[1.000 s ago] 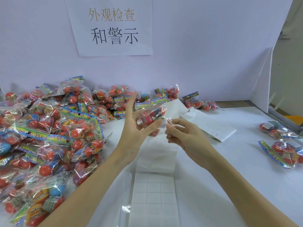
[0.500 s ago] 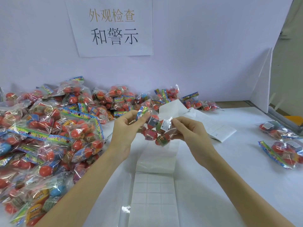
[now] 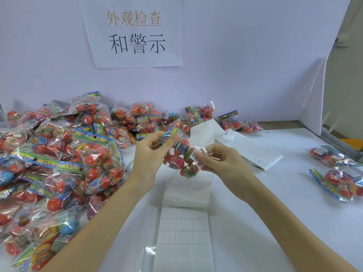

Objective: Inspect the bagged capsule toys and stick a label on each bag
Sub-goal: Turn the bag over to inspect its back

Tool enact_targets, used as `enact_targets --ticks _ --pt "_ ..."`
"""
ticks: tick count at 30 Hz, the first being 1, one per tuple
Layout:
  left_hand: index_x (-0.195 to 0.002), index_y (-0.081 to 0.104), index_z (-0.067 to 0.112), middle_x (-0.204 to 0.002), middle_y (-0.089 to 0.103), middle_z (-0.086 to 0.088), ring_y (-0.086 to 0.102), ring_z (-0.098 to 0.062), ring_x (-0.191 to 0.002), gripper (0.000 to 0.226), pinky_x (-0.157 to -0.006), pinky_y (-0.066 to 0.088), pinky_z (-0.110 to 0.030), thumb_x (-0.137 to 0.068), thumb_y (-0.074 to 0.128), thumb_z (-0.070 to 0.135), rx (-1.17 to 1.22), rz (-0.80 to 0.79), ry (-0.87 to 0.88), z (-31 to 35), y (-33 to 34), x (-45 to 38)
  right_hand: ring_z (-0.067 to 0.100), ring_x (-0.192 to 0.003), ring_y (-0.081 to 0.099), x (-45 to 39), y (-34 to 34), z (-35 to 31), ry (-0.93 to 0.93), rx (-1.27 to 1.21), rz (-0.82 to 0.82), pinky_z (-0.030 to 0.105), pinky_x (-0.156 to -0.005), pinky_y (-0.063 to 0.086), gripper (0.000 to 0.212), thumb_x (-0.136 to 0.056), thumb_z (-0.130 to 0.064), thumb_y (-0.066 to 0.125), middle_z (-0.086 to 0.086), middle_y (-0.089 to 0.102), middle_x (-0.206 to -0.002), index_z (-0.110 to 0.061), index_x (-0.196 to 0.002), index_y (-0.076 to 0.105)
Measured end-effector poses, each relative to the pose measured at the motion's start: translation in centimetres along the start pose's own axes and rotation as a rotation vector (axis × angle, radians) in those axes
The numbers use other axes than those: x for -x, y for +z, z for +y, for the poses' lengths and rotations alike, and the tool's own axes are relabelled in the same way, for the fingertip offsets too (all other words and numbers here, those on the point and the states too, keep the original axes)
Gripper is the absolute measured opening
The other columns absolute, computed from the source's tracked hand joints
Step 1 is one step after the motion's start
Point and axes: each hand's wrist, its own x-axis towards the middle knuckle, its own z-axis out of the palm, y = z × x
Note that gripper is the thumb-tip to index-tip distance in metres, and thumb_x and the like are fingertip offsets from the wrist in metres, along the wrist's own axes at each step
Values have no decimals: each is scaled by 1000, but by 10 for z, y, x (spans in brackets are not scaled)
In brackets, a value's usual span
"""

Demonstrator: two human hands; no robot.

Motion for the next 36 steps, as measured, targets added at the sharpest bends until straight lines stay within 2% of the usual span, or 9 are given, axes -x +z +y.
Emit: enact_targets --ticks 7,11,16,21,25,28,31,33,36 --pt "-89 82 25 -79 71 -1 53 -14 -61 8 -50 45 -21 -92 76 30 72 50 -11 -6 -5 -4 22 -95 73 1 -5 -1 148 -137 -172 25 -83 58 24 -97 -18 71 18 77 -112 -4 -117 73" --pt "-103 80 23 -90 76 1 68 -12 -81 26 -78 56 -27 -83 76 39 123 70 -29 -6 -4 -5 20 -90 73 0 -4 1 74 -108 -47 23 -80 58 9 -95 -11 73 15 79 -99 -4 -99 77" --pt "-129 61 9 -93 74 -5 73 -23 -80 57 -81 62 -36 -78 81 24 239 -95 -156 -7 3 -3 23 -88 72 -3 -7 1 34 -227 54 25 -85 60 5 -95 -3 70 12 75 -92 2 -93 71" --pt "-110 72 12 -92 75 -3 69 -21 -76 23 -71 59 -30 -89 79 18 40 -159 -75 -12 4 0 36 -92 76 1 -3 -3 126 -147 -125 29 -72 60 33 -99 -29 68 19 77 -108 -5 -121 66" --pt "-120 68 14 -91 74 -1 67 -19 -78 35 -68 57 -29 -92 70 34 -23 -218 -77 -10 6 1 26 -77 74 -1 -7 -7 116 -11 -144 23 -59 54 39 -90 -38 73 14 78 -102 -6 -114 72" --pt "-119 66 17 -96 71 -6 64 -20 -82 21 -65 57 -29 -106 56 29 -53 -86 -83 -11 4 0 15 -77 66 -5 -30 -23 67 -534 -122 20 -60 50 31 -82 -38 78 6 68 -114 -18 -105 73" --pt "-108 67 20 -98 67 -4 61 -21 -85 10 -66 59 -31 -106 57 18 -230 25 12 -17 -2 -6 16 -95 66 3 -61 -36 -125 -1400 -565 18 -77 44 58 -91 -34 75 5 61 -135 -24 -145 55" --pt "-111 68 16 -105 66 -2 61 -23 -91 12 -78 59 -36 -103 61 11 -496 43 121 -23 -7 -9 21 -95 67 7 -65 -39 -110 -1477 -700 18 -81 42 75 -94 -34 73 7 62 -136 -31 -159 37" --pt "-124 66 6 -126 57 -9 53 -29 -119 26 -98 48 -37 -98 66 9 -982 -27 314 -36 -16 -8 16 -79 66 3 -53 -31 -24 -1248 -524 23 -70 53 70 -91 -32 78 3 69 -114 -24 -154 48"
